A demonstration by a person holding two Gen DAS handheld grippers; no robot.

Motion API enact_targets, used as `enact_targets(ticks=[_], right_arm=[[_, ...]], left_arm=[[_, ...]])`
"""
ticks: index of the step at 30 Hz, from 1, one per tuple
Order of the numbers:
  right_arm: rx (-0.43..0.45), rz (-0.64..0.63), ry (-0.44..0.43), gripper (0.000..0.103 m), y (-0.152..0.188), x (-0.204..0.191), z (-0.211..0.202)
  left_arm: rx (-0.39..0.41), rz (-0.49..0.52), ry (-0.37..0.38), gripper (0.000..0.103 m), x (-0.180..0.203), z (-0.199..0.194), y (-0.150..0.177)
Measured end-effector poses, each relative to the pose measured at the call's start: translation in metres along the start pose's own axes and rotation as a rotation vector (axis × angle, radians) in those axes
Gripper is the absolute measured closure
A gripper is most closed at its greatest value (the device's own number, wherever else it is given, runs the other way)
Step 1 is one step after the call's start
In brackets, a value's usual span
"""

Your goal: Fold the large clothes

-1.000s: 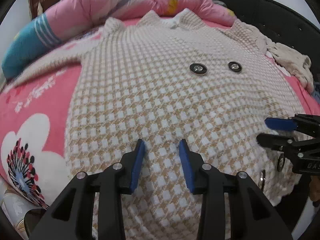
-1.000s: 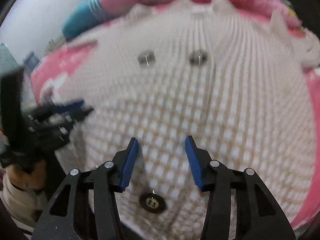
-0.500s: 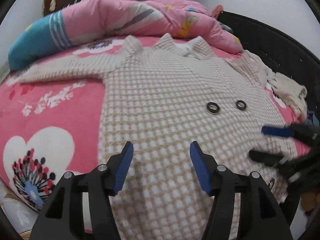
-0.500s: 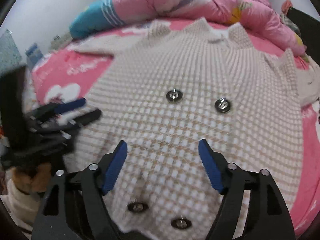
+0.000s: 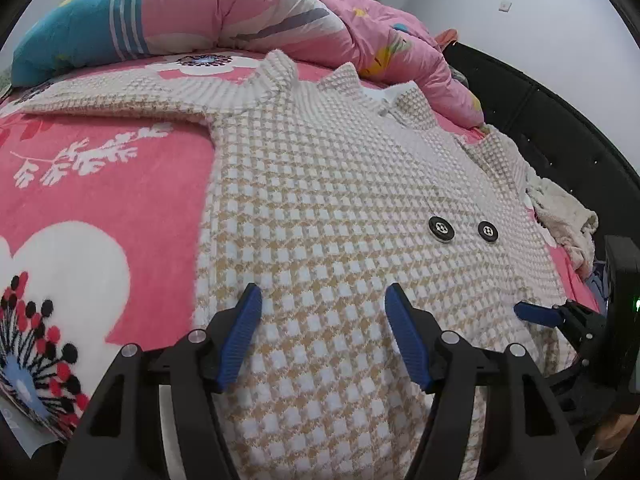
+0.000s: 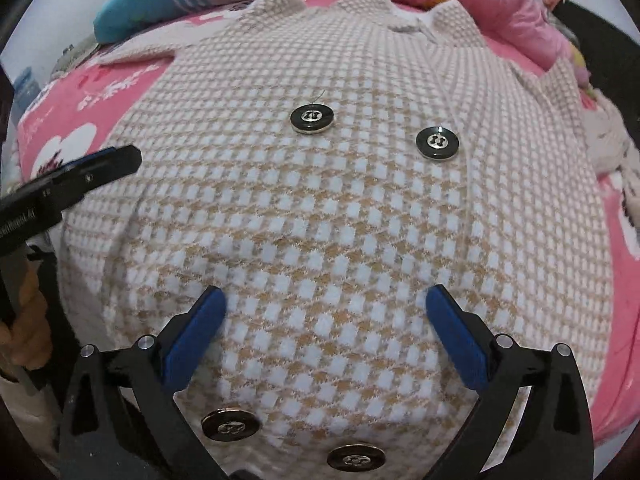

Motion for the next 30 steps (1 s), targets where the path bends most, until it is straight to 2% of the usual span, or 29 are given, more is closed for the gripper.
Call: enact_targets(ticks=[3, 7, 12, 15, 19, 21, 24, 27, 30], right_arm=[[0.004, 0.006, -0.026, 0.007, 0.003, 0.001, -0.002], [-0.063, -0.002, -0.014, 0.007, -0.007, 0.008, -0.01], [0.089, -0.076, -0.065, 0.007, -0.047, -0.012, -0.04], [0.159, -0.088, -0.134, 0.007, -0.073, -0.025, -0.043], [0.22, -0.096, -0.21, 0.007, -0.105, -0.048, -0.038], [0.232, -0.1, -0.235, 0.007, -0.111, -0.063, -0.032], [0.222, -0.112, -0.251, 0.008, -0.119, -0.071, -0.015], [0.193, -0.131, -0.258, 0.008, -0.123, -0.084, -0.004], [0.183, -0.17, -0.239, 0.008, -0.122, -0.09, 0.007]], left_arm=[[0.019, -0.008, 0.0, 0.04, 0.0, -0.003, -0.004], [0.1, -0.01, -0.053, 0.04, -0.008, -0.019, -0.019], [0.217, -0.058, -0.2, 0.039, -0.04, -0.045, -0.057], [0.283, -0.189, -0.32, 0.039, -0.082, -0.056, -0.093], [0.33, -0.347, -0.429, 0.039, -0.145, -0.063, -0.135], [0.346, -0.439, -0.457, 0.039, -0.181, -0.065, -0.151], [0.317, -0.567, -0.525, 0.039, -0.243, -0.056, -0.175], [0.246, -0.606, -0.577, 0.039, -0.287, -0.034, -0.189], [0.17, -0.627, -0.581, 0.043, -0.319, -0.005, -0.196]])
Point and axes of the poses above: each gripper's, at about its wrist camera, not at the fingertips, and z roughly the way its jaws point, x to its right, y to its underside, the point moved 3 cm from there along z, roughly the way its jaws point, and after that the axes turned 4 degrees about y, right-handed, at the moved point
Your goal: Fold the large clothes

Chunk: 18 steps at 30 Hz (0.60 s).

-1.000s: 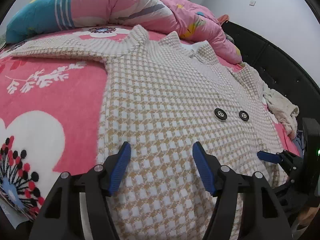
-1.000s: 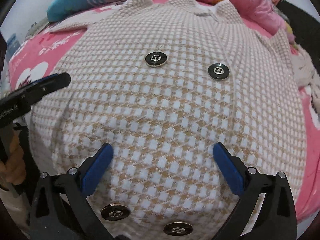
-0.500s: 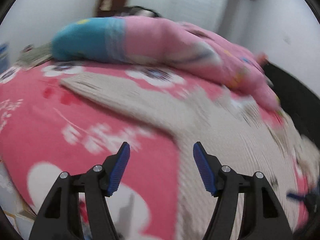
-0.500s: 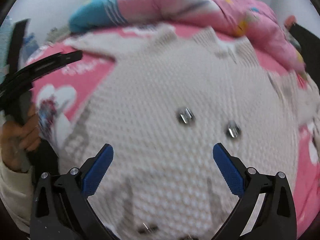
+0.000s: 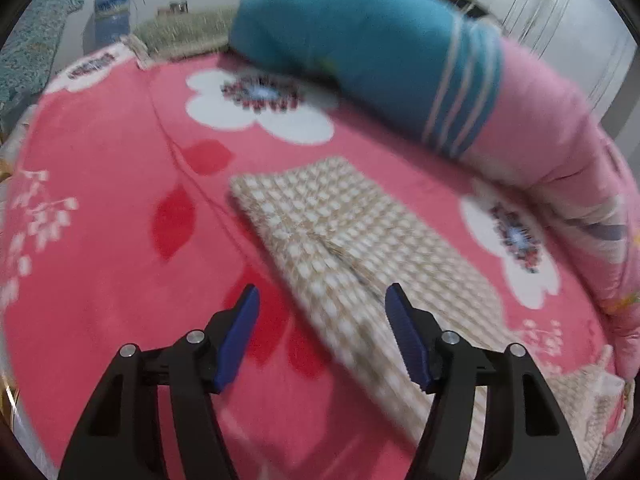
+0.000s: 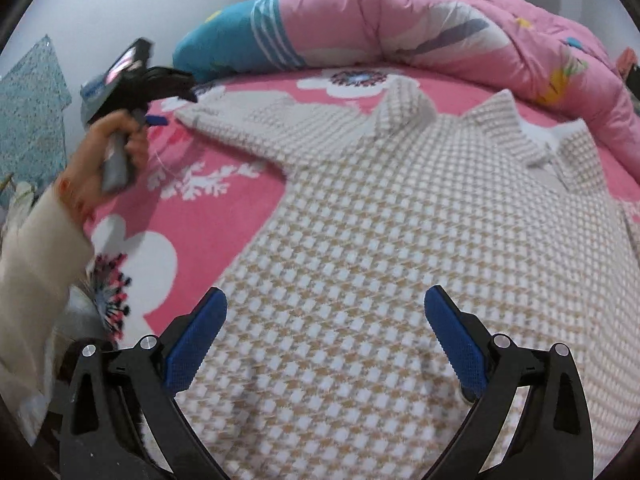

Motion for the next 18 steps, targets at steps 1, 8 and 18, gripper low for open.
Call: enact_targets(ticks=[1, 8, 18], right_arm=[[-0.006, -0.007, 0.005, 0.008, 0.001, 0.0, 0.003], [-0.082, 0.027, -0.006, 0.008, 0.004, 0.013, 0.027], [-0.014, 0.156, -0.121, 0.008, -0.002, 0.035, -0.023]], left_arm=[[-0.028, -0.004, 0.008, 0.05, -0.001, 0.014, -0.001], [0.08, 0.169, -0.148, 0.084, 0.021, 0.026, 0.013], [0.4, 0.494, -0.186, 0.095, 0.12, -0.078, 0.02]])
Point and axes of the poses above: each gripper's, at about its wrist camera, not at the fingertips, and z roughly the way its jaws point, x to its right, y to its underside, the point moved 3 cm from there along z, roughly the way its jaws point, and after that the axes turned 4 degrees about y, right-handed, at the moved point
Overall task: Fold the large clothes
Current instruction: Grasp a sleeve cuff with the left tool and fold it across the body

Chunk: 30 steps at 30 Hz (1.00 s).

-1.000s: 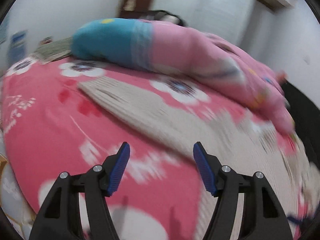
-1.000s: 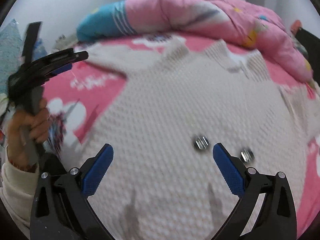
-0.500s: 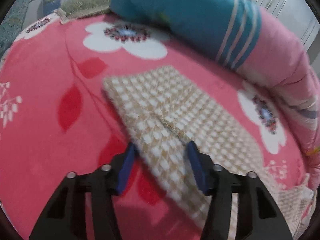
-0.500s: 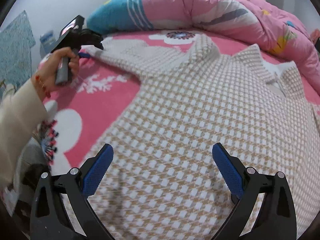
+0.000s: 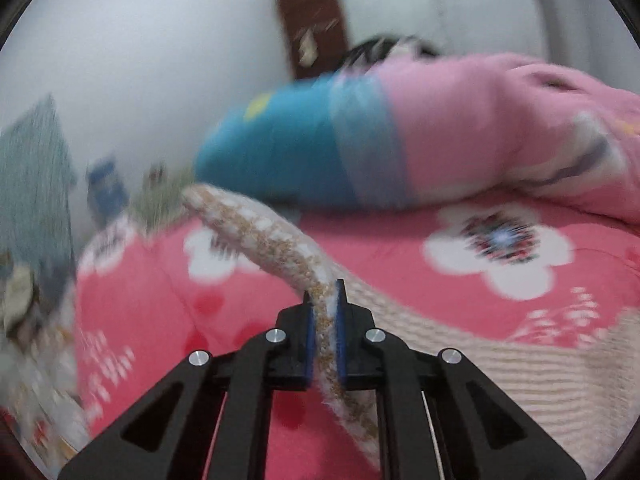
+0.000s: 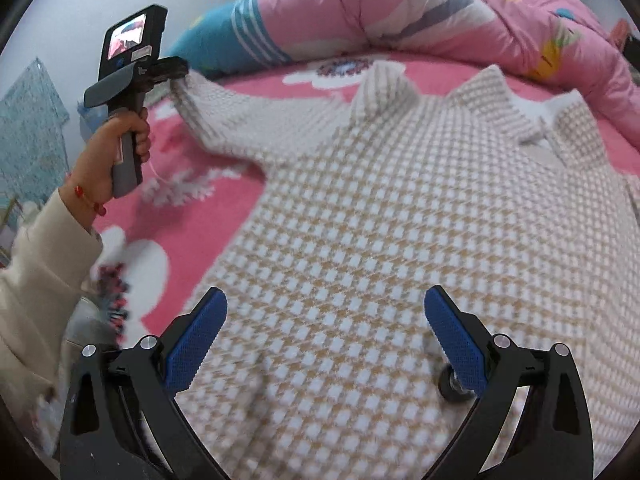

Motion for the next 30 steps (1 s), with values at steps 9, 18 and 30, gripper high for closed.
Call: enact_targets(ticks=[9, 18, 30], right_arm=[[0.099, 0.141, 0.006, 0.008, 0.035, 0.034, -0.087], [0.062, 0.315, 0.047, 0.008, 0.089, 0.1, -0.123], [0.104, 0.436, -0.154, 0.008, 0.059, 0.119, -0.114]], left_arm=[[0.06, 0.275, 0.515, 0.091, 0.153, -0.166, 0.024], [-0.321, 0.313, 0.755, 0.088, 0.196, -0.162, 0.171], [-0.346, 0.153, 0.969, 0.083, 0.145, -0.172, 0.155]])
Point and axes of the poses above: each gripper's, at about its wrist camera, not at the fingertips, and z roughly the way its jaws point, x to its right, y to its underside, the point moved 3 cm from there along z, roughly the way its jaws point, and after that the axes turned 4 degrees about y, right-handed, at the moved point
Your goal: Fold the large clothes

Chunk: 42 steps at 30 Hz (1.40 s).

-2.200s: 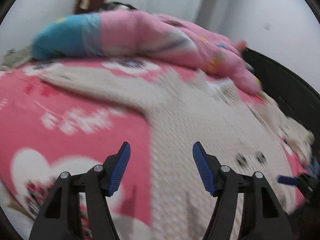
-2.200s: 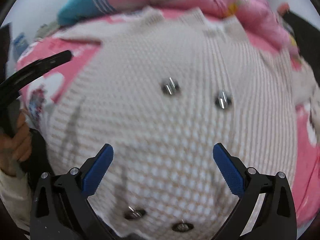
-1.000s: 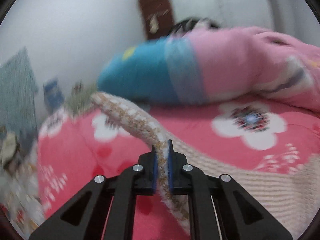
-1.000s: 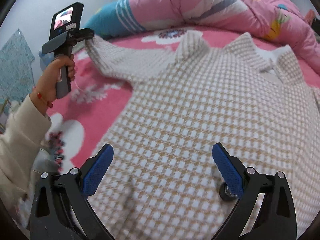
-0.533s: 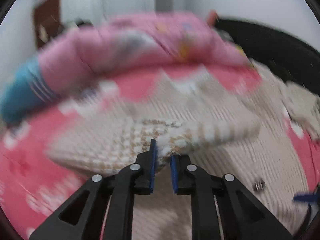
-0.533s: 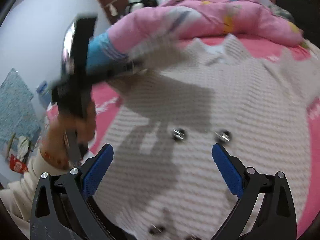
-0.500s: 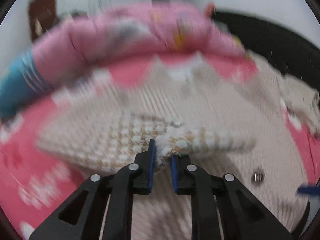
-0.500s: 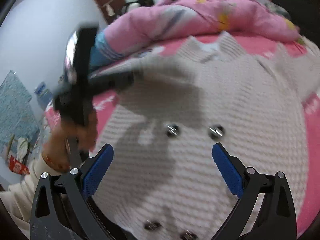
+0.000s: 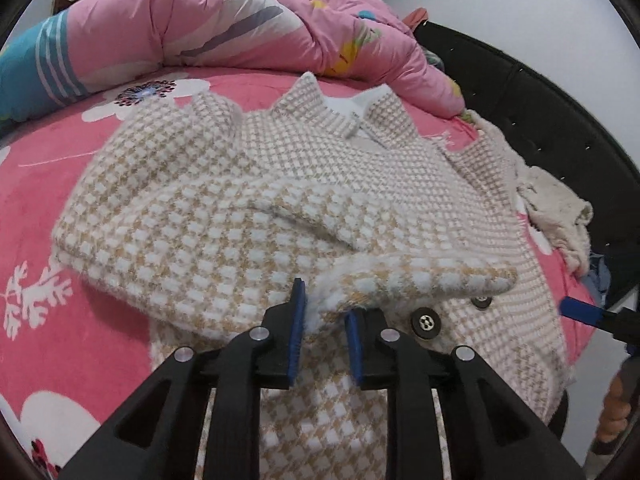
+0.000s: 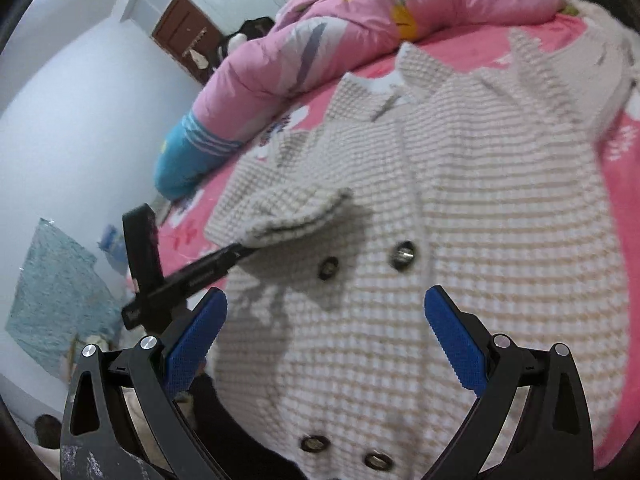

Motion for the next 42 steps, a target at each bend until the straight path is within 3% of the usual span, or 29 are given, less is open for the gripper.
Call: enact_targets(ticks=[3, 6, 8, 10, 12, 18, 26, 31, 38, 42], right_arm=[[-0.056, 0.079, -0.113, 0.008, -0.009, -0.002, 0.03], [-0.116, 0.171, -0.172, 0.009, -0.017, 0.004, 0.063], [-0.166, 0.221, -0.179, 0.015, -0.02, 0.01, 0.084], [-0.23, 0.266, -0.167, 0.028, -0.02, 0.016, 0.109], [-0.261, 0.255, -0.151, 0.035, -0.02, 0.016, 0.125], [-0.263, 0.21, -0.131, 0.048, -0.022, 0.007, 0.131], [-0.257, 0.173, -0.128, 0.047, -0.034, -0.01, 0.124], [-0.251, 0.167, -0.114, 0.047, -0.034, -0.012, 0.133], [-0.242, 0.133, -0.095, 0.047, -0.025, -0.002, 0.126], [-0.239, 0.121, -0.103, 0.047, -0.024, -0.001, 0.123]], left_arm=[[-0.02, -0.012, -0.011, 0.077, -0.002, 0.007, 0.003], [-0.044, 0.01, -0.04, 0.077, -0.004, 0.025, 0.003], [-0.043, 0.024, -0.048, 0.076, -0.005, 0.029, 0.01], [-0.032, 0.03, -0.024, 0.076, -0.007, 0.028, 0.013], [-0.023, 0.023, 0.002, 0.076, -0.011, 0.026, 0.015], [-0.011, 0.024, 0.037, 0.075, -0.017, 0.028, 0.02], [-0.01, 0.026, 0.028, 0.075, -0.018, 0.031, 0.02], [-0.042, 0.116, -0.091, 0.071, -0.001, 0.038, 0.022], [-0.067, 0.321, -0.287, 0.061, 0.025, 0.052, 0.033], [-0.035, 0.347, -0.387, 0.035, 0.023, 0.05, 0.037]])
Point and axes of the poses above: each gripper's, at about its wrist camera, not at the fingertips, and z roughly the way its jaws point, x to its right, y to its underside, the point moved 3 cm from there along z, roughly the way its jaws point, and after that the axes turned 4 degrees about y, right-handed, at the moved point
